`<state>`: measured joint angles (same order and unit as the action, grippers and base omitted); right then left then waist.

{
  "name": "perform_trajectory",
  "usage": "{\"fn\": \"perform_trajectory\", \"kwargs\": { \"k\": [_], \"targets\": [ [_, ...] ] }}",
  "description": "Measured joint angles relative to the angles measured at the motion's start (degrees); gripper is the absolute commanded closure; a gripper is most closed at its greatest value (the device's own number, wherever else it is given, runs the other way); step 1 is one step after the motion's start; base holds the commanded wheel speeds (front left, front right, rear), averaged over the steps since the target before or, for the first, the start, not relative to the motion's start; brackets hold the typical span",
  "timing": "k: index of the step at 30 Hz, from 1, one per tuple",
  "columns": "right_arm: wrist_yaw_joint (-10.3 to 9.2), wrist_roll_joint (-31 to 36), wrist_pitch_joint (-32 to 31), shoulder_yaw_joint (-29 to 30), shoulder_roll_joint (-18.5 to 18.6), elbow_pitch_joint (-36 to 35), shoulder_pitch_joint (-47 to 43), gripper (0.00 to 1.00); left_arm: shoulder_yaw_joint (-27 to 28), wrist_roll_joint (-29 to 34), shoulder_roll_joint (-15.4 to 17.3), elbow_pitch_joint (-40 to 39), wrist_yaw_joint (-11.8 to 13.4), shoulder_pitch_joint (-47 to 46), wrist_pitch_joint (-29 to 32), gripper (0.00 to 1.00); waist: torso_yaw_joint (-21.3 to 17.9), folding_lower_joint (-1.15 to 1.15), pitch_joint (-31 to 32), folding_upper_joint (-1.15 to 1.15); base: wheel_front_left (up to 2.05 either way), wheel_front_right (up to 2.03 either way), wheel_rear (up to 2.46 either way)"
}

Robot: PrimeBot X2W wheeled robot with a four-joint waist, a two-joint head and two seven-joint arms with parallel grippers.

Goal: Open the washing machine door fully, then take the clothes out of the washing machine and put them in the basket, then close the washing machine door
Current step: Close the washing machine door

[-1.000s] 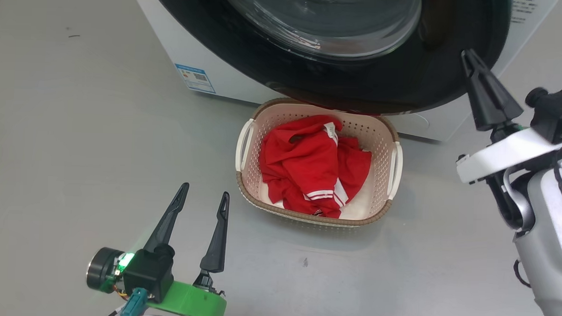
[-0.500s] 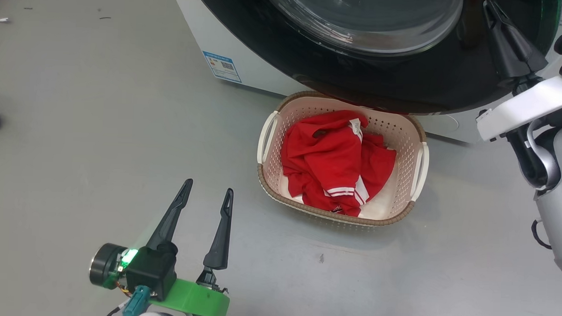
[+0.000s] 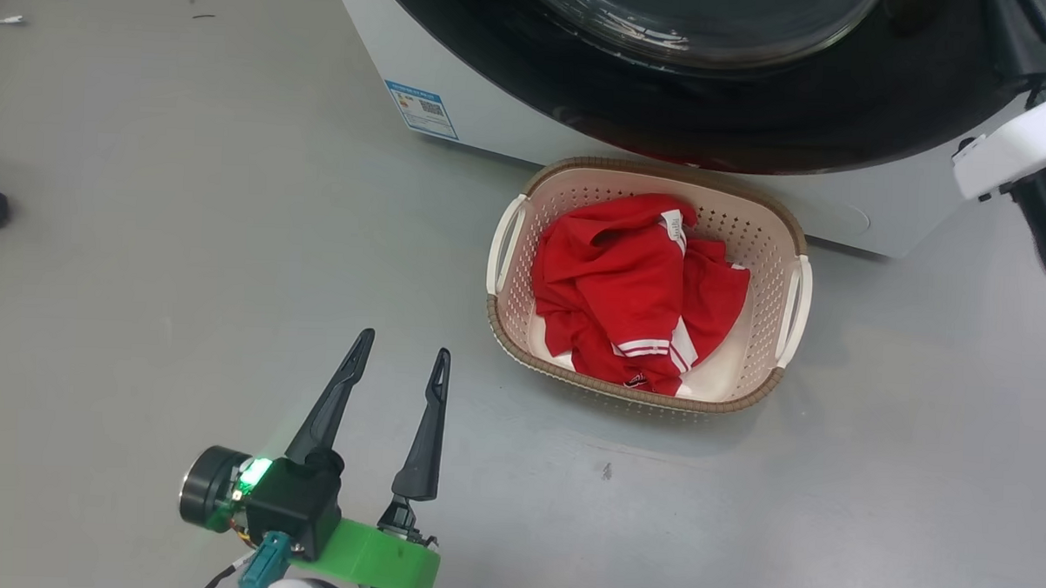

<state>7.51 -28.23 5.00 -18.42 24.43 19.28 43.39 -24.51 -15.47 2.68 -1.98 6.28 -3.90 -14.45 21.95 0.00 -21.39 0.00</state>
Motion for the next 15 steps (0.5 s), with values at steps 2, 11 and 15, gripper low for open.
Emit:
{"fn": "perform_trajectory", "kwargs": {
  "k": [2,11,15],
  "targets": [
    [0.0,-0.04,0.0,0.26,0.66,0.78,1.25,1.0,-0.36,-0.15,0.0,-0.19,0.05,-0.46,0.0,0.0,0.23,0.0,-0.29,0.0,0.0,0.0,0.0],
    [0.68,-0.57,0.35,1.08,2.09,4.25,4.85,1.0,-1.66,-1.0,-0.05,-0.58,0.08,-1.65,0.0,0.0,1.52,0.0,-1.39,0.0,0.0,0.0,0.0],
    [1.21,-1.14,0.93,1.43,1.45,6.01,5.5,1.0,-1.71,-1.02,-0.07,-0.65,0.24,-1.76,0.0,0.0,1.76,0.0,-1.53,0.0,0.0,0.0,0.0]
  ]
}}
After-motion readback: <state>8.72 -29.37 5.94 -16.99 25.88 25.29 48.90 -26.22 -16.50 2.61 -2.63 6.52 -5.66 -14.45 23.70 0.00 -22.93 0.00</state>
